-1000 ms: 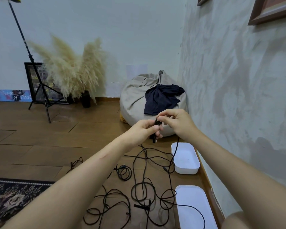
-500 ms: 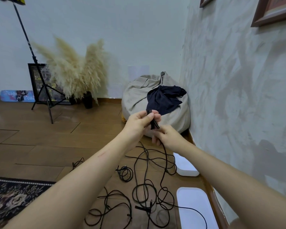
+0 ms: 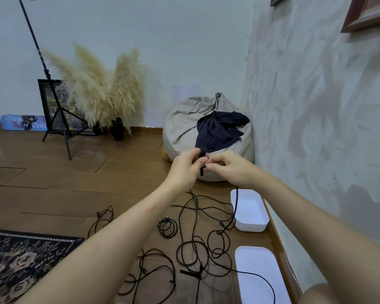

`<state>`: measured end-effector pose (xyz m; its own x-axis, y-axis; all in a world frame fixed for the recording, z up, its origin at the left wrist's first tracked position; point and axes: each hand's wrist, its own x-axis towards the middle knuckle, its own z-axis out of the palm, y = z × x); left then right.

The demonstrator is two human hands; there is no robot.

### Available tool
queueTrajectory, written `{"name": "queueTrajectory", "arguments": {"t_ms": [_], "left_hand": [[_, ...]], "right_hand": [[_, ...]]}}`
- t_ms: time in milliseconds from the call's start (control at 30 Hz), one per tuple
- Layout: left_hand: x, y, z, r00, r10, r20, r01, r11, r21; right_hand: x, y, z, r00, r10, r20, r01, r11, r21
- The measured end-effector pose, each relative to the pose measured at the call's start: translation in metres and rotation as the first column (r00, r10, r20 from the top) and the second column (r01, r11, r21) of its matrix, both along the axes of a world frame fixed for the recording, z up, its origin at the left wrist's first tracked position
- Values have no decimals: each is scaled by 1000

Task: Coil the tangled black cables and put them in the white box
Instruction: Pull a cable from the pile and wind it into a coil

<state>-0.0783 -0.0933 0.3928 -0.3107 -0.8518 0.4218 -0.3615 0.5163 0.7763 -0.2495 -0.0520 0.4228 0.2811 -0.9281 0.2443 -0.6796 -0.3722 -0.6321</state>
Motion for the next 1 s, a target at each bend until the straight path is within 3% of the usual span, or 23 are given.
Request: {"name": "queueTrajectory", "arguments": {"t_ms": [167,433,767,1000], "left_hand": [[-6,3,1,978,-198,69,194,979,66],[-5,10,9,931,-365,-9,360,912,198],[-4,18,5,920,-392,23,377,898,227],[-6,18,3,940,-340,-31,338,914,226]], "right_hand": [[-15,1,-5,984,-151,-98,129,971,-200],[-19,6,-5,990,-138,-41,117,934,-337],[-19,3,-5,972,-219,86,234,931,-279],[-22,3,-9,967,-135,216,150,987,-54]]}}
